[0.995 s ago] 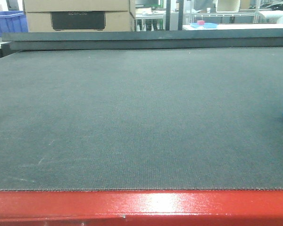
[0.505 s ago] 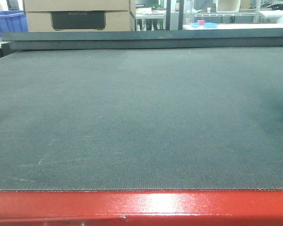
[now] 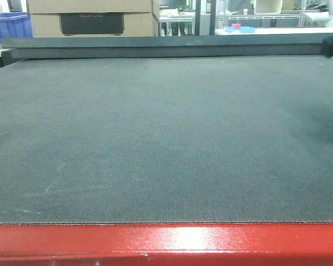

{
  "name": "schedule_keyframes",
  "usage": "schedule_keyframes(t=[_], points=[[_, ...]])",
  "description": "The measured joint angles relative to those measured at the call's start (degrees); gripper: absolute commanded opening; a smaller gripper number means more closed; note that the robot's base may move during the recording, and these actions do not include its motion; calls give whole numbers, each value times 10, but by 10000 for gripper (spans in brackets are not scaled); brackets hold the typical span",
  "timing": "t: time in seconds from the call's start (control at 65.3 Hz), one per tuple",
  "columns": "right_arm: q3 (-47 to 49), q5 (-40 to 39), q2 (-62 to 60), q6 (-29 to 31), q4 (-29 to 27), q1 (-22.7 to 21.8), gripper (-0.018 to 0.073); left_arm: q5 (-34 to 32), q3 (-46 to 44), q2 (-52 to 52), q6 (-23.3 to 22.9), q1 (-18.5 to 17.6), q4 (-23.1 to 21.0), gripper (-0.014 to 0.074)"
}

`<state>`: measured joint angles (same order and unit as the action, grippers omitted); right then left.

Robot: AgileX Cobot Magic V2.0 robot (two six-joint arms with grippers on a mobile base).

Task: Grab block from conveyor and place in blue bin
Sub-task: 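Close left gripper on green brick and right gripper on blue block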

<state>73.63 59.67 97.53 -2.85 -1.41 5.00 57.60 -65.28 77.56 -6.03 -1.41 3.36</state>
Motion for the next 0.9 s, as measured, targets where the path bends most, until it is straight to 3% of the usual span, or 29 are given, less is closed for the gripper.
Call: schedule_keyframes(t=[0.306, 0.383, 0.505, 0.719, 0.903], points=[[0, -53, 73, 0, 0, 0, 232, 10, 0, 0, 0, 0, 0, -111], [0, -53, 73, 0, 0, 0, 115, 22, 0, 0, 0, 0, 0, -111], [0, -54, 73, -1, 0, 0, -171, 35, -3, 0, -1, 0, 0, -111], [5, -25, 70, -1, 0, -1, -162, 97, -38, 5, 19, 27, -2, -111], [5, -18, 38, -1, -29, -1, -162, 96, -45, 30, 54, 40, 21, -89]])
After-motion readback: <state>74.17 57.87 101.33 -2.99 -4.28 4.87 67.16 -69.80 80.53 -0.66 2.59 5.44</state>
